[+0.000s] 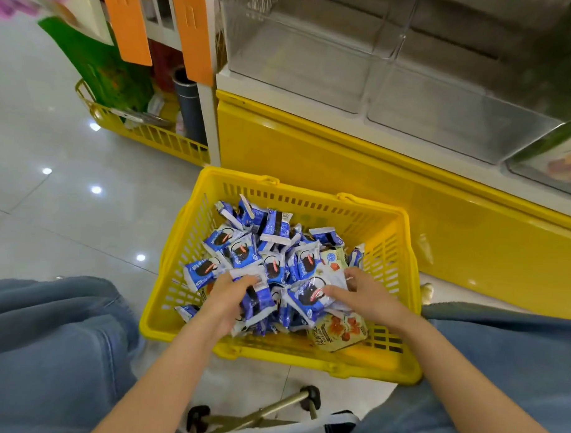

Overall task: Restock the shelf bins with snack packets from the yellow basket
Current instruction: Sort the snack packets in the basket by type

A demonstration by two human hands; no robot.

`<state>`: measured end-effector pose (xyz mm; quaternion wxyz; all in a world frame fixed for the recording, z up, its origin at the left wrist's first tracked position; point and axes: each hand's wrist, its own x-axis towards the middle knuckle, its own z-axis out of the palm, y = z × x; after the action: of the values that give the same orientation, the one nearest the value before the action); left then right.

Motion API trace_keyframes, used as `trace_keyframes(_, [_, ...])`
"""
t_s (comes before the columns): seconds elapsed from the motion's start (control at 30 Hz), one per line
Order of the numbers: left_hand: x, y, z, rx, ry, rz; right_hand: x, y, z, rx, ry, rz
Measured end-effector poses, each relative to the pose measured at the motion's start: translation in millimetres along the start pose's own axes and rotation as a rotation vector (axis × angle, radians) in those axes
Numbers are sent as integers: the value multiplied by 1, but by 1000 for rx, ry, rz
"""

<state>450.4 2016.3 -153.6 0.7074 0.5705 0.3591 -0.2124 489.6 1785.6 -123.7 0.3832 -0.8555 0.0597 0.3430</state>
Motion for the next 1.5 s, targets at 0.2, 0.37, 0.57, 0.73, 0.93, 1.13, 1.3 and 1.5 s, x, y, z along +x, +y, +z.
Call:
trace_keyframes(0.2, [-15,-4,3,5,-312,-157,-13,-36,12,-10,-425,-65])
trace_keyframes(0.37, [-25,-11,-9,-138,-696,-135,-5,-53,46,145,-26,-197])
trace_keyframes(0.57, [-27,-13,-3,-249,-476,-40,-10,-66,90,265,283,-228])
trace_keyframes(0.73, [-23,-5,-16,-221,-121,70,-10,-62,75,520,-61,-223])
trace_keyframes(0.93, [-21,7,-35,-248,-52,118,14,-13,84,17,-36,-16])
trace_keyframes(1.13, [-23,10,-37,-244,-50,121,35,-4,111,-357,63,-58])
trace_keyframes(1.3, [-14,6,-36,-160,18,143,39,-17,65,-48,9,-35])
trace_keyframes(1.5, [1,6,-3,126,1,111,65,2,-19,391,539,61])
